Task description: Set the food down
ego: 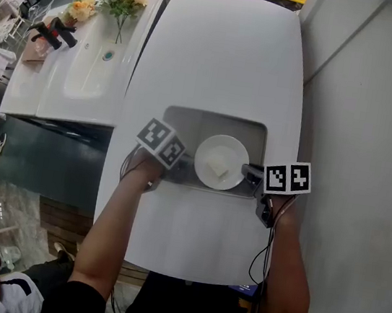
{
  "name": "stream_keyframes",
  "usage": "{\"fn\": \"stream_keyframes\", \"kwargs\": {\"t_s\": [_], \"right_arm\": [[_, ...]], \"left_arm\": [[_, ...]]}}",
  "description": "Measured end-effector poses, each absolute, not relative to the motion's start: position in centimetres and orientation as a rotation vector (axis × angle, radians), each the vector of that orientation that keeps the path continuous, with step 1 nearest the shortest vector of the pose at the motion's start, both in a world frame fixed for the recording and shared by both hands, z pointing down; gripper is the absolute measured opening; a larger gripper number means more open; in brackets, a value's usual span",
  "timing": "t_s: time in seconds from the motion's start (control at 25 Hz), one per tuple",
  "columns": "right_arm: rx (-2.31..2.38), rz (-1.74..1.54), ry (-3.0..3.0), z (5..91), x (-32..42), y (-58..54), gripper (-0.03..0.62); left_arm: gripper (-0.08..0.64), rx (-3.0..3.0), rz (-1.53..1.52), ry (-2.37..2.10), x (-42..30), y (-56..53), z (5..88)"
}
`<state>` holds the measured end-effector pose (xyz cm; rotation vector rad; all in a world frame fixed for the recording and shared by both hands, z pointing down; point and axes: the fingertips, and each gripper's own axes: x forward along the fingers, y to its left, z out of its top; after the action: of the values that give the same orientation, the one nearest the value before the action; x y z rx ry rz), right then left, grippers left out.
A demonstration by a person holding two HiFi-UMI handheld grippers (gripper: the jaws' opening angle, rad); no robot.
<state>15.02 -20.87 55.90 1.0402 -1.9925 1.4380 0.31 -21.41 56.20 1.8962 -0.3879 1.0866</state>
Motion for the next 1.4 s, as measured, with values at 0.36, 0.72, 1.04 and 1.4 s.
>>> {"fn": "stream_keyframes", "kwargs": {"t_s": [0.36,0.72,1.04,1.4], "right_arm": [[1.068,1.136,-1.909,56.5,15.4,-21.0,0.061],[1.172,0.984,-2.276,51.4,16.0,-20.8,0.035],[0.961,0.821,-2.875,40.6,10.0,-13.0,0.017],[0.847,0.678,-3.039,35.1,0.7,-0.1,0.017]], "left_arm": [[0.031,1.940,1.112,-0.408,0.3,-21.1,56.2],[0.031,2.145,0.972,-0.470,-0.4,-20.2,53.7],[0.029,2.581,0.293,-0.416,0.9,-12.2,44.1],[0.014,2.689,-0.177,-0.363,-1.7,1.7,34.3]]}}
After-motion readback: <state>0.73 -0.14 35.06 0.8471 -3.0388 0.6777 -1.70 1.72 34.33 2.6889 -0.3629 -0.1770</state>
